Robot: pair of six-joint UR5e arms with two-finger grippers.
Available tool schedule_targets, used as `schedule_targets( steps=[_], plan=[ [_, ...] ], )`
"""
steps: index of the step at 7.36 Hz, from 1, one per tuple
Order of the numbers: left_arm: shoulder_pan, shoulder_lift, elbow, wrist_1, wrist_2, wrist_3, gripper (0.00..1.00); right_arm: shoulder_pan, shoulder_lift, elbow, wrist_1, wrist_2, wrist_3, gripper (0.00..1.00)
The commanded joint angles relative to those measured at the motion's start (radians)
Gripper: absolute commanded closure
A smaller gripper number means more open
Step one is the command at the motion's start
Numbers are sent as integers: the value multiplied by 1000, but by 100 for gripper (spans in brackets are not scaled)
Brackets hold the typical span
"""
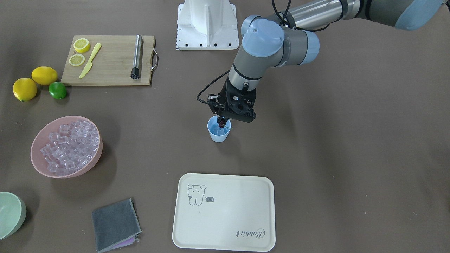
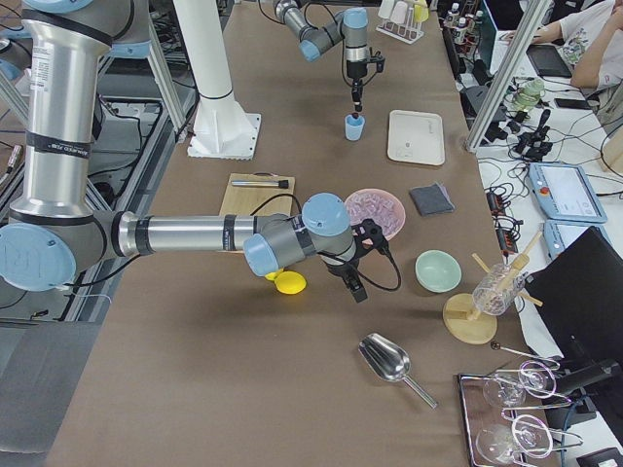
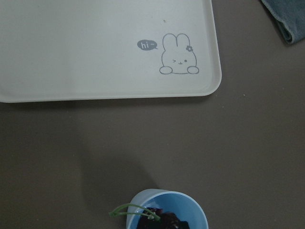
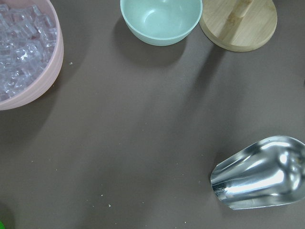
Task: Put ice and cherries in cup
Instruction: 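Lift the cherries with the left gripper and carry them over the cup, then lower the cherries into the cup and open the left gripper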
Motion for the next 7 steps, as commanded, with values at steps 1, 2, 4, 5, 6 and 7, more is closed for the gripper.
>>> schedule_targets(
  steps=[1, 2, 4, 5, 6, 7],
  plan=[
    [7, 4, -11, 1, 1, -15, 100, 0, 1, 0, -1, 1, 0, 1],
    [10, 5, -11, 1, 2, -15, 100, 0, 1, 0, 0, 2, 1, 1],
    [42, 7, -7, -1, 40, -13, 100, 0, 1, -1, 0, -1, 1, 1],
    [52, 7, -8, -2, 50, -13, 100, 0, 1, 0, 0, -1, 1, 1],
    [52, 5, -13, -2, 50, -15, 100, 0, 4, -1, -1, -1, 1, 1],
    [50, 7, -19, -1, 50, -15, 100, -2, 2, -4, -1, -1, 0, 1]
  ],
)
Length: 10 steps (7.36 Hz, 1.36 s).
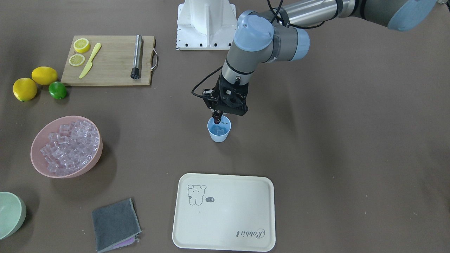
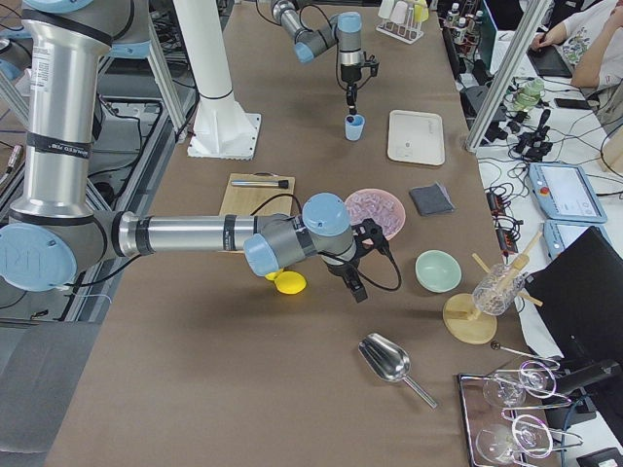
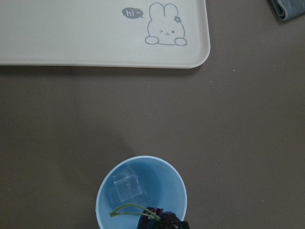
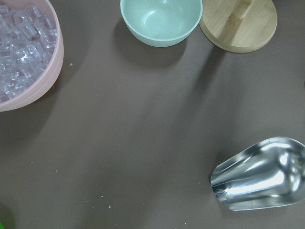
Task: Put ice and cherries in cup
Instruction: 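Lower the cherries into the cup and open the left gripper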
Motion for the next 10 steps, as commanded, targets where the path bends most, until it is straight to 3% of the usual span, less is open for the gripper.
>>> schedule_targets(
  steps=[1, 2, 3, 4, 5, 8, 10],
  plan=[
    [1, 1, -5, 1, 2, 9, 100, 0, -6, -1, 1, 0, -1, 1],
    [-5, 1, -5, -2, 2, 12, 61, 0, -11, -1, 5, 0, -1, 1],
    [-8, 1, 0, -4, 2, 15, 50, 0, -14, -1, 6, 0, -1, 1],
    [-8, 1, 1, -5, 2, 16, 22, 0, -14, -1, 6, 0, -3, 1],
    [-10, 1, 0, -4, 2, 33, 3, 0, -14, -6, 7, 0, -3, 1],
    [-85, 31, -9, 6, -10, 42, 2, 0, -12, -6, 9, 4, -1, 1],
    [-209, 123, -19, 7, -115, 108, 2, -1, -5, -4, 1, 11, -1, 1]
  ],
)
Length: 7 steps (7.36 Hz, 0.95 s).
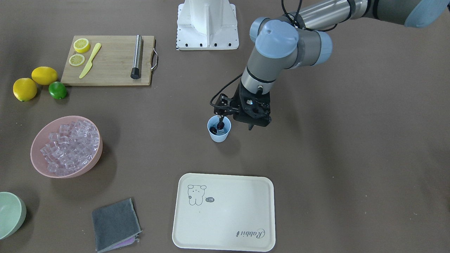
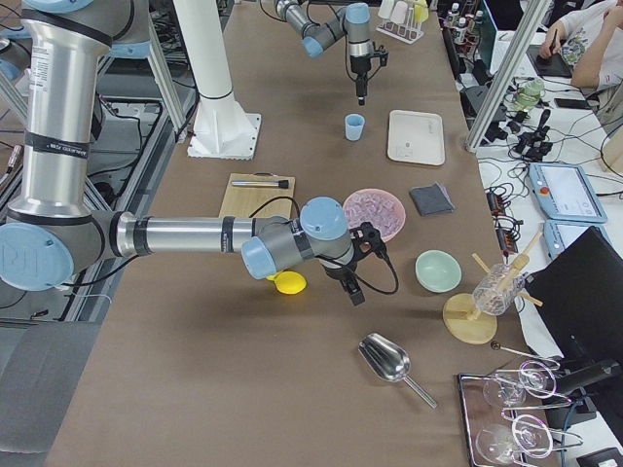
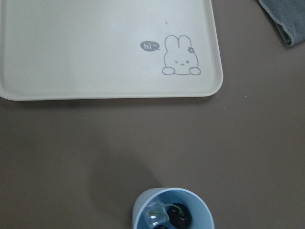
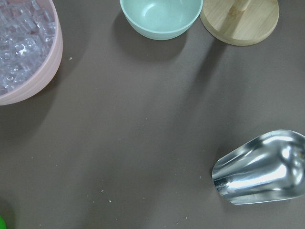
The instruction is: Put ice and cherries in cup
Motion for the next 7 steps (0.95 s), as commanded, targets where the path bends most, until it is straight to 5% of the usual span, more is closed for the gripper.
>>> schedule_targets(
  steps=[1, 4, 5, 7],
  plan=[
    [-108, 121, -19, 1, -57, 77, 2, -16, 6, -1, -7, -4, 2, 1],
    [-295, 194, -78, 220, -144, 331, 2, -21, 7, -2, -8, -7, 2, 1],
    [-317, 258, -168, 348, -146, 481, 2, -21, 7, -4, -8, -8, 2, 1],
    [-409, 418, -317, 408, -155, 614, 2, -23, 10, -4, -9, -8, 2, 1]
  ],
)
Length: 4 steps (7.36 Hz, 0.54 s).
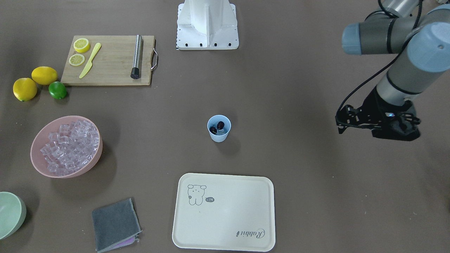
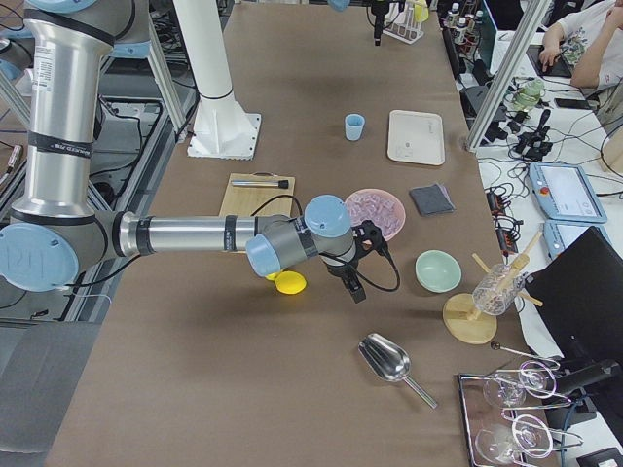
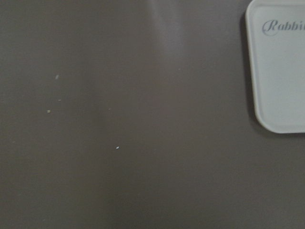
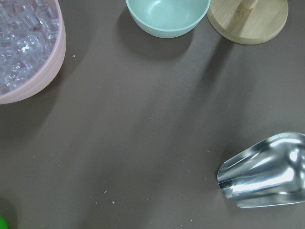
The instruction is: Put ice and cherries in cup
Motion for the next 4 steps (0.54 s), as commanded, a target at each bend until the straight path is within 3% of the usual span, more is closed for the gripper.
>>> schedule_targets(
  steps=[1, 2, 3, 4],
  plan=[
    [-131, 233, -179, 44, -72, 157, 2, -1, 3, -2, -1, 0, -2, 1],
    [-221, 304, -201, 44, -136, 264, 2, -1, 3, -15, 1, -2, -3, 1],
    [-265, 396, -215, 38, -147, 360, 2, 1, 0, -22, 9, -2, -5, 1],
    [-289, 423, -215, 38, -147, 400, 2, 1, -3, -22, 10, -2, -5, 1]
  ],
)
